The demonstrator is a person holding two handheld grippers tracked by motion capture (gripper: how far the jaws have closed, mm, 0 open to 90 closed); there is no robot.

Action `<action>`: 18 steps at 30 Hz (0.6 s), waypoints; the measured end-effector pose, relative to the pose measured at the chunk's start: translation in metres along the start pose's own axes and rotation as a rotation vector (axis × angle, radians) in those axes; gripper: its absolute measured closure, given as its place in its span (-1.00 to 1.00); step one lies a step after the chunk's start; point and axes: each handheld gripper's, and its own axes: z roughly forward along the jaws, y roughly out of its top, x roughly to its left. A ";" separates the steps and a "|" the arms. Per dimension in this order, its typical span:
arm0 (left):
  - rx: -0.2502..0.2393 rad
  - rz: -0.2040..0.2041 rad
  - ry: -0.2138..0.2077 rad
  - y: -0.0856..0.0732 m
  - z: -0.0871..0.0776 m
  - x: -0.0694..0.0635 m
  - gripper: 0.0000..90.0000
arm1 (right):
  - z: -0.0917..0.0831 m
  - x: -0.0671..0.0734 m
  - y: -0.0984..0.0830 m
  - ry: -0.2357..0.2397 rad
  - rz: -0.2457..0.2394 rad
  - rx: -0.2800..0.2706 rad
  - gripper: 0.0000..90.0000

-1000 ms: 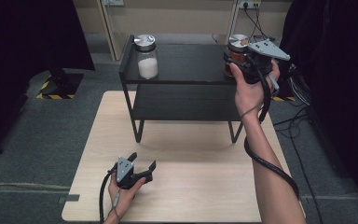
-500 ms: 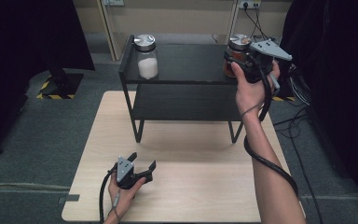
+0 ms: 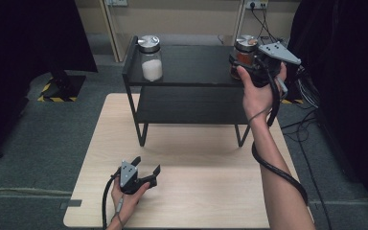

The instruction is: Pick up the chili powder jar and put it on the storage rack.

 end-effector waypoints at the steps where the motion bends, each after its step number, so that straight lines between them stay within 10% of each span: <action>1: 0.000 -0.001 0.000 0.000 0.000 0.000 -0.73 | 0.000 0.000 -0.001 -0.002 -0.003 -0.001 -0.78; 18: 0.000 0.000 0.001 0.000 0.000 0.000 -0.73 | -0.017 0.005 0.002 0.008 -0.043 -0.009 -0.83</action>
